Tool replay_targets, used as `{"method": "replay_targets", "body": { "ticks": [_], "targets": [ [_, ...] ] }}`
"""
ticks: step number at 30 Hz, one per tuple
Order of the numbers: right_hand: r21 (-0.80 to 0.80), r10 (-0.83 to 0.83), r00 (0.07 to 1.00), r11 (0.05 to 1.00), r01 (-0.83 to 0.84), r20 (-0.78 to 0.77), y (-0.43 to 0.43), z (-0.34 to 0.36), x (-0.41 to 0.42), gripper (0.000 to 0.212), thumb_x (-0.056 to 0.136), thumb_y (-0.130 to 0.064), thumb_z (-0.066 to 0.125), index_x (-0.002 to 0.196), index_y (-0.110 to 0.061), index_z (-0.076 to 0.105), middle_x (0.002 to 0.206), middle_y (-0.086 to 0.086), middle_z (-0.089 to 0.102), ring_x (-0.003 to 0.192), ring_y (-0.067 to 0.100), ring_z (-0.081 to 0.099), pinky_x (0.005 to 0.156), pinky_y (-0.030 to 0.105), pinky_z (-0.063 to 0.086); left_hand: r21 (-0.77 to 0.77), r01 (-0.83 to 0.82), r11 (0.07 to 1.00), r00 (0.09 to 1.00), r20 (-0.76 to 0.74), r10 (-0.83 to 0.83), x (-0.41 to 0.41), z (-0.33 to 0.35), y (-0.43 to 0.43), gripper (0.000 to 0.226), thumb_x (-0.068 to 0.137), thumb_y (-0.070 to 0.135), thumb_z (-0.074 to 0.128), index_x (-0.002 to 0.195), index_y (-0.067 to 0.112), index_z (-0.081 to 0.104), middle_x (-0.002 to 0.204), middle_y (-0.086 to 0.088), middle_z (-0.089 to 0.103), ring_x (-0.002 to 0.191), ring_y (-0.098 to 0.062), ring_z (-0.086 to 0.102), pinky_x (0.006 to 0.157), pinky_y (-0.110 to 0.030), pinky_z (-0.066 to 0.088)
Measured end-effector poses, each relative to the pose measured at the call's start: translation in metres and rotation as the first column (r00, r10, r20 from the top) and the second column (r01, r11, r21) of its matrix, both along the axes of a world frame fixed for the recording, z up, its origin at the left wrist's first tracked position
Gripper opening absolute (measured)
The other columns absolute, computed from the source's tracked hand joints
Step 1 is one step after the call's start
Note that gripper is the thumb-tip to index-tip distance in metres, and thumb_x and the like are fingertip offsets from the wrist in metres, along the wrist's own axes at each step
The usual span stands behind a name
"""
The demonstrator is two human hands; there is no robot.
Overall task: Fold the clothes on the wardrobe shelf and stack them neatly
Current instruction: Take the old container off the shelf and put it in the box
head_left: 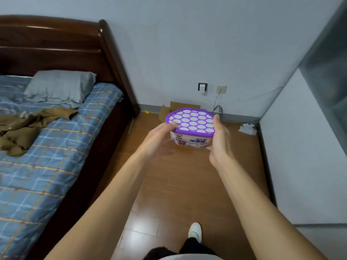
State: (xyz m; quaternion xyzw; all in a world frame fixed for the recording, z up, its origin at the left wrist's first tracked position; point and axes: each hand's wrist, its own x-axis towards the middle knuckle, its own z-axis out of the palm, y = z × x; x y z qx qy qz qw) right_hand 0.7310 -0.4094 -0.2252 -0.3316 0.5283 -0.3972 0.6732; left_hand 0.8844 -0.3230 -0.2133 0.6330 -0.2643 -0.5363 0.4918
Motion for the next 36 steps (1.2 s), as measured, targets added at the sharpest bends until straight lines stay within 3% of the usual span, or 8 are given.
{"method": "replay_targets", "body": {
  "ticks": [4,8,10,13,20,23,30,36],
  "targets": [
    [-0.014,0.08,0.996,0.997,-0.081,-0.04,-0.061,0.004,0.035,0.042,0.096,-0.056,0.051,0.115,-0.02,0.061,0.096,0.0,0.077,0.078,0.015,0.075,0.073,0.038,0.061,-0.003,-0.139,0.99,0.988,-0.06,0.139,0.028,0.003,-0.055,0.069,0.058,0.059,0.073,0.119,0.026,0.065,0.107,0.002,0.076,0.103,-0.027,0.071,0.088,-0.05,0.058],
    [-0.018,0.218,0.968,0.975,-0.222,-0.125,-0.118,0.0,0.073,0.043,0.097,-0.061,0.043,0.115,-0.026,0.06,0.091,-0.007,0.076,0.073,0.01,0.074,0.062,0.031,0.057,-0.031,-0.244,0.969,0.967,-0.076,0.241,0.068,-0.008,-0.107,0.057,0.057,0.052,0.075,0.106,0.023,0.068,0.095,-0.001,0.078,0.082,-0.028,0.076,0.074,-0.04,0.063],
    [0.016,0.281,0.945,0.959,-0.282,-0.169,-0.146,-0.008,0.091,0.05,0.096,-0.067,0.038,0.121,-0.028,0.056,0.099,-0.006,0.074,0.081,0.012,0.073,0.066,0.033,0.056,-0.036,-0.271,0.962,0.96,-0.082,0.268,0.09,-0.018,-0.136,0.05,0.057,0.048,0.076,0.099,0.023,0.07,0.092,-0.002,0.078,0.079,-0.028,0.077,0.07,-0.038,0.063],
    [0.09,0.348,0.91,0.938,-0.336,-0.227,-0.193,-0.022,0.122,0.063,0.091,-0.076,0.034,0.127,-0.027,0.051,0.109,0.0,0.07,0.094,0.02,0.07,0.074,0.04,0.059,-0.023,-0.278,0.96,0.957,-0.096,0.275,0.127,-0.038,-0.186,0.038,0.057,0.045,0.077,0.089,0.025,0.075,0.092,-0.004,0.079,0.078,-0.028,0.076,0.076,-0.043,0.062],
    [0.117,0.357,0.876,0.934,-0.337,-0.324,-0.312,-0.056,0.203,0.068,0.086,-0.079,0.035,0.127,-0.027,0.049,0.1,0.002,0.072,0.081,0.025,0.076,0.061,0.034,0.062,-0.04,-0.115,0.993,0.982,-0.153,0.108,0.231,-0.086,-0.32,0.048,0.064,0.043,0.08,0.105,0.02,0.069,0.099,-0.001,0.078,0.09,-0.024,0.076,0.072,-0.034,0.062],
    [0.076,0.288,0.904,0.957,-0.278,-0.316,-0.361,-0.063,0.233,0.07,0.084,-0.078,0.04,0.128,-0.025,0.05,0.106,0.003,0.074,0.081,0.023,0.077,0.064,0.032,0.062,-0.046,-0.046,0.998,0.988,-0.15,0.039,0.265,-0.09,-0.378,0.059,0.063,0.047,0.08,0.113,0.02,0.066,0.103,0.002,0.077,0.095,-0.02,0.075,0.075,-0.033,0.06],
    [0.099,0.181,0.956,0.982,-0.162,-0.23,-0.46,-0.106,0.278,0.035,0.094,-0.06,0.05,0.113,-0.031,0.056,0.1,-0.004,0.076,0.085,0.023,0.076,0.066,0.031,0.061,-0.004,0.031,1.0,0.987,-0.155,-0.031,0.314,-0.117,-0.487,0.049,0.08,0.035,0.072,0.124,0.015,0.062,0.117,-0.002,0.073,0.109,-0.019,0.069,0.094,-0.038,0.056],
    [0.153,0.211,0.953,0.972,-0.181,-0.219,-0.521,-0.194,0.29,0.042,0.097,-0.057,0.048,0.128,-0.029,0.047,0.119,0.002,0.068,0.091,0.022,0.075,0.077,0.039,0.062,0.094,0.036,0.995,0.996,-0.088,-0.028,0.324,-0.19,-0.549,0.039,0.095,0.026,0.065,0.132,0.014,0.058,0.123,-0.003,0.069,0.114,-0.017,0.066,0.097,-0.037,0.055]
  ]
}}
